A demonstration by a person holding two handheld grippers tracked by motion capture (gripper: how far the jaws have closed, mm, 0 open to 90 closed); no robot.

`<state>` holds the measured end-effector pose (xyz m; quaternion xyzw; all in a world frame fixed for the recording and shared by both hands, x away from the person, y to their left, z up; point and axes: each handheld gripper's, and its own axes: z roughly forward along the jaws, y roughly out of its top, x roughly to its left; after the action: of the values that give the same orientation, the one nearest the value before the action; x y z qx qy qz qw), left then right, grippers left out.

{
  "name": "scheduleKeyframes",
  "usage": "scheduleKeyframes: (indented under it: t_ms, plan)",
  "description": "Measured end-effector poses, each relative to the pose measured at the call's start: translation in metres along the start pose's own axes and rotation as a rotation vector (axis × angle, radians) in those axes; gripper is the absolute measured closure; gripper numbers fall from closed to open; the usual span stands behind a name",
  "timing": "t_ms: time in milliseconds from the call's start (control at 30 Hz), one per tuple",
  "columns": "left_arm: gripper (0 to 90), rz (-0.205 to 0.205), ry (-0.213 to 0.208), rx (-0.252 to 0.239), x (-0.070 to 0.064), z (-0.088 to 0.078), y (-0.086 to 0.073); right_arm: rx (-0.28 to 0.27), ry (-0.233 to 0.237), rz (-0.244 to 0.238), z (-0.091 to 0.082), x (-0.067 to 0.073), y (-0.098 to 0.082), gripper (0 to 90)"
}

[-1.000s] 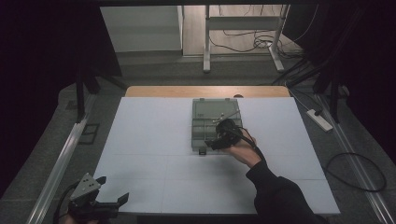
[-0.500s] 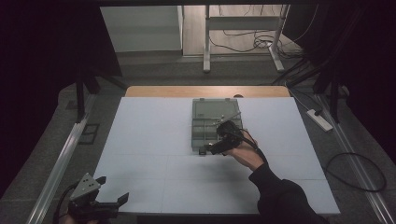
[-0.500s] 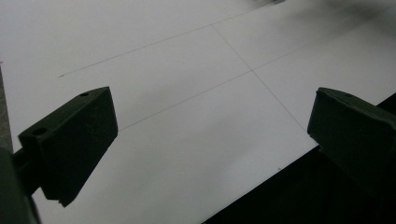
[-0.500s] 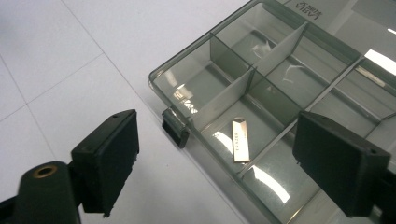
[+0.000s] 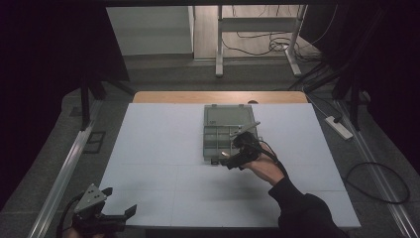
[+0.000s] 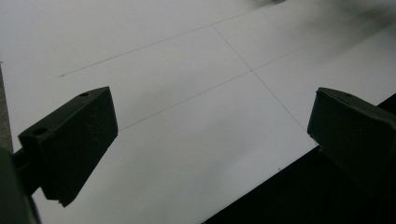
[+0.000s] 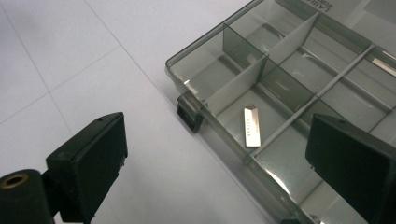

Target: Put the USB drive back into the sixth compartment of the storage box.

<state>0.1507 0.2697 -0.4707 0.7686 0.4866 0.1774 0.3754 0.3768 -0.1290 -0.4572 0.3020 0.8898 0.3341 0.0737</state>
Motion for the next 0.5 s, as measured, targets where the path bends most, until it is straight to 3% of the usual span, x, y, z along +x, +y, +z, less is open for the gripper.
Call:
scheduleKeyframes:
  t_ms: [100, 500]
  plan:
    - [1.7, -0.001, 0.0, 0.0, 0.0, 0.0, 0.0, 0.009, 0.009, 0.011, -0.001, 0.0, -0.002, 4.7]
    - [1.6, -0.002, 0.0, -0.002, 0.0, 0.0, 0.0, 0.007, -0.04, -0.002, -0.008, 0.004, -0.012, 0.8]
